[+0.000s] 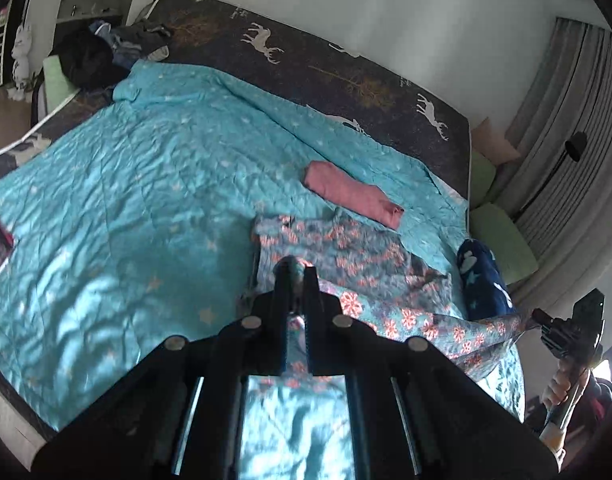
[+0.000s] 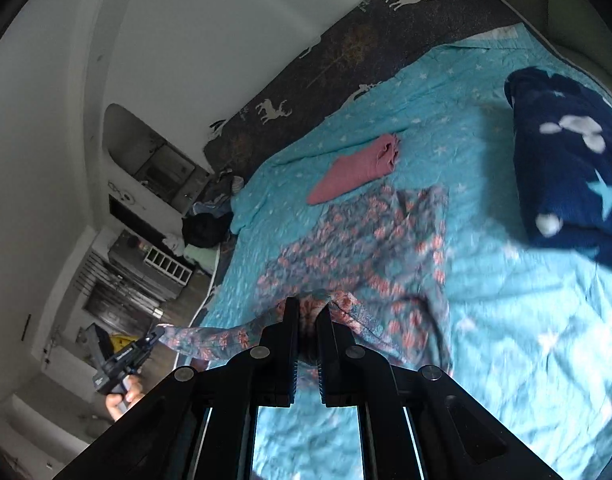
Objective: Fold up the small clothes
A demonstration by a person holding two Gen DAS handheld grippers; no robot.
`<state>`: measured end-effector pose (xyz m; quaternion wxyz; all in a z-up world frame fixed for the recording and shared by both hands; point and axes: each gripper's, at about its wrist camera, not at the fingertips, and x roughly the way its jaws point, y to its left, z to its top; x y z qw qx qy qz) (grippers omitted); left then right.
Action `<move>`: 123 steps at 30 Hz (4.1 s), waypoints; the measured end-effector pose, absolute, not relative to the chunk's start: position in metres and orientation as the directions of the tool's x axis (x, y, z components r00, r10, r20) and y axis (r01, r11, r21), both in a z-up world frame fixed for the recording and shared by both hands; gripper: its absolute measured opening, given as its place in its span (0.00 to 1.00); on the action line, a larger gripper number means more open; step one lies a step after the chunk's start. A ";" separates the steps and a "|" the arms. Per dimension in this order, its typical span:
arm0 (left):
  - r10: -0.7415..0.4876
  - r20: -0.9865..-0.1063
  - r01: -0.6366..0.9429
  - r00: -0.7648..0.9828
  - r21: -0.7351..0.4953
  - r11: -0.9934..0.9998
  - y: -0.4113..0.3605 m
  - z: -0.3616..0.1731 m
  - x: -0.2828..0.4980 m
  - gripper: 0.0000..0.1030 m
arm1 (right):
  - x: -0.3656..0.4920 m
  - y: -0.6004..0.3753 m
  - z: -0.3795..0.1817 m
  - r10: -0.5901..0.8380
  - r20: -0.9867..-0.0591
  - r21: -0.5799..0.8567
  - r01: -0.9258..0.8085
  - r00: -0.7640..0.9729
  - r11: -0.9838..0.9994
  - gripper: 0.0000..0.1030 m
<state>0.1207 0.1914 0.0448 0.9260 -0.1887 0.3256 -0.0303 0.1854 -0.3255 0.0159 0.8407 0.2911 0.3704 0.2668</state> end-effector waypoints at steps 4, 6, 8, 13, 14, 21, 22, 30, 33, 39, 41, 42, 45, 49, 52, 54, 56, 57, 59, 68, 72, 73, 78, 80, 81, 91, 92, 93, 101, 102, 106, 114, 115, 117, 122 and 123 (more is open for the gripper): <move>-0.116 -0.627 -0.095 0.770 -0.292 0.952 0.177 0.053 0.181 0.07 | 0.234 -0.326 0.015 0.643 -0.482 0.685 -0.202 0.594 0.700 0.06; -0.082 -0.639 -0.111 0.765 -0.256 0.960 0.171 0.054 0.204 0.07 | 0.262 -0.324 0.014 0.627 -0.496 0.678 -0.183 0.600 0.712 0.06; -0.056 -0.650 -0.118 0.758 -0.221 0.968 0.164 0.053 0.232 0.07 | 0.283 -0.322 0.014 0.611 -0.507 0.671 -0.168 0.608 0.722 0.06; -0.012 -0.700 -0.139 0.714 -0.158 0.978 0.151 0.036 0.306 0.07 | 0.349 -0.322 0.001 0.570 -0.546 0.659 -0.106 0.614 0.745 0.06; -0.007 -0.714 -0.143 0.700 -0.150 0.978 0.148 0.030 0.319 0.07 | 0.361 -0.322 -0.004 0.564 -0.556 0.658 -0.091 0.611 0.747 0.06; 0.083 -0.833 -0.240 0.546 -0.060 0.969 0.153 -0.052 0.413 0.14 | 0.455 -0.328 -0.083 0.460 -0.725 0.598 0.137 0.512 0.790 0.28; 0.086 -0.842 -0.253 0.532 -0.061 0.965 0.157 -0.062 0.419 0.15 | 0.460 -0.330 -0.089 0.443 -0.741 0.584 0.157 0.505 0.797 0.29; 0.068 -0.823 -0.252 0.564 -0.093 0.963 0.168 -0.070 0.411 0.29 | 0.440 -0.358 -0.095 0.340 -0.765 0.497 0.166 0.547 0.852 0.37; 0.054 -0.831 -0.230 0.554 -0.090 0.969 0.166 -0.070 0.403 0.37 | 0.419 -0.350 -0.086 0.318 -0.783 0.437 0.109 0.534 0.893 0.42; -0.059 -0.815 -0.190 0.577 -0.204 0.960 0.179 -0.075 0.337 0.49 | 0.355 -0.332 -0.086 0.330 -0.805 0.376 -0.005 0.492 0.926 0.43; -0.089 -0.812 -0.158 0.577 -0.217 0.963 0.177 -0.082 0.305 0.55 | 0.322 -0.327 -0.090 0.317 -0.809 0.359 -0.012 0.495 0.933 0.44; -0.092 -0.816 -0.147 0.571 -0.212 0.966 0.176 -0.085 0.294 0.55 | 0.304 -0.326 -0.094 0.326 -0.806 0.370 -0.011 0.494 0.929 0.45; -0.124 -0.824 -0.117 0.553 -0.224 0.968 0.172 -0.098 0.252 0.56 | 0.257 -0.321 -0.105 0.379 -0.794 0.408 -0.046 0.474 0.912 0.45; -0.238 -0.790 -0.076 0.566 -0.337 0.938 0.170 -0.115 0.215 0.57 | 0.213 -0.334 -0.118 0.432 -0.745 0.489 -0.025 0.508 0.872 0.52; -0.245 -0.772 -0.114 0.587 -0.378 0.919 0.171 -0.126 0.213 0.57 | 0.203 -0.342 -0.131 0.485 -0.702 0.583 0.030 0.521 0.812 0.55; -0.251 -0.760 -0.134 0.599 -0.404 0.905 0.174 -0.127 0.214 0.57 | 0.205 -0.345 -0.136 0.530 -0.662 0.648 0.048 0.530 0.760 0.55; -0.258 -0.746 -0.164 0.614 -0.440 0.883 0.177 -0.126 0.215 0.57 | 0.212 -0.347 -0.140 0.568 -0.625 0.703 0.070 0.536 0.708 0.55; -0.259 -0.738 -0.166 0.623 -0.448 0.879 0.177 -0.126 0.214 0.35 | 0.214 -0.346 -0.142 0.582 -0.611 0.725 0.084 0.537 0.683 0.55; -0.264 -0.742 -0.171 0.616 -0.452 0.875 0.178 -0.125 0.213 0.09 | 0.218 -0.344 -0.148 0.608 -0.584 0.765 0.115 0.538 0.633 0.45; 0.008 -0.720 -0.265 0.693 -0.245 0.933 0.180 -0.106 0.179 0.04 | 0.199 -0.340 -0.126 0.390 -0.726 0.575 0.189 0.567 0.796 0.07; -0.138 -0.719 -0.253 0.681 -0.408 0.877 0.193 -0.119 0.171 0.19 | 0.190 -0.345 -0.120 0.386 -0.711 0.589 0.200 0.587 0.783 0.23; -0.134 -0.716 -0.256 0.685 -0.408 0.876 0.193 -0.119 0.166 0.33 | 0.185 -0.349 -0.119 0.392 -0.701 0.602 0.199 0.596 0.773 0.33; -0.210 -0.712 -0.210 0.670 -0.453 0.867 0.181 -0.124 0.169 0.54 | 0.174 -0.360 -0.125 0.437 -0.671 0.645 0.181 0.599 0.743 0.48; -0.215 -0.726 -0.217 0.653 -0.452 0.865 0.174 -0.127 0.175 0.54 | 0.186 -0.356 -0.133 0.480 -0.660 0.677 0.180 0.578 0.714 0.48; -0.221 -0.729 -0.218 0.647 -0.455 0.863 0.172 -0.129 0.179 0.54 | 0.189 -0.354 -0.137 0.505 -0.651 0.694 0.177 0.566 0.697 0.48; -0.311 -0.705 -0.242 0.637 -0.566 0.788 0.179 -0.133 0.199 0.54 | 0.216 -0.339 -0.147 0.574 -0.600 0.760 0.173 0.557 0.627 0.57; -0.303 -0.707 -0.250 0.639 -0.563 0.788 0.178 -0.134 0.201 0.54 | 0.219 -0.338 -0.147 0.574 -0.600 0.762 0.179 0.558 0.623 0.57; -0.290 -0.710 -0.261 0.642 -0.557 0.788 0.178 -0.135 0.203 0.54 | 0.223 -0.338 -0.148 0.573 -0.602 0.763 0.192 0.556 0.617 0.57; -0.256 -0.693 -0.262 0.673 -0.548 0.795 0.182 -0.131 0.203 0.11 | 0.226 -0.345 -0.150 0.551 -0.597 0.769 0.220 0.583 0.601 0.09; -0.246 -0.685 -0.255 0.686 -0.543 0.800 0.182 -0.127 0.199 0.10 | 0.225 -0.346 -0.148 0.549 -0.590 0.772 0.216 0.591 0.597 0.08; -0.259 -0.639 -0.223 0.724 -0.572 0.789 0.186 -0.110 0.184 0.10 | 0.215 -0.344 -0.123 0.489 -0.604 0.723 0.175 0.629 0.669 0.07; -0.255 -0.665 -0.242 0.702 -0.559 0.793 0.186 -0.116 0.181 0.11 | 0.206 -0.346 -0.114 0.470 -0.616 0.695 0.156 0.632 0.702 0.06; -0.253 -0.670 -0.252 0.698 -0.560 0.789 0.186 -0.119 0.180 0.12 | 0.207 -0.349 -0.121 0.482 -0.622 0.702 0.168 0.617 0.692 0.07; -0.233 -0.684 -0.281 0.691 -0.551 0.786 0.187 -0.123 0.176 0.17 | 0.206 -0.355 -0.134 0.504 -0.626 0.718 0.188 0.595 0.670 0.10; -0.267 -0.700 -0.320 0.662 -0.586 0.744 0.192 -0.133 0.166 0.48 | 0.198 -0.364 -0.146 0.533 -0.599 0.754 0.198 0.597 0.626 0.48; -0.279 -0.701 -0.309 0.656 -0.587 0.749 0.190 -0.133 0.165 0.48 | 0.199 -0.363 -0.146 0.551 -0.583 0.768 0.184 0.597 0.614 0.55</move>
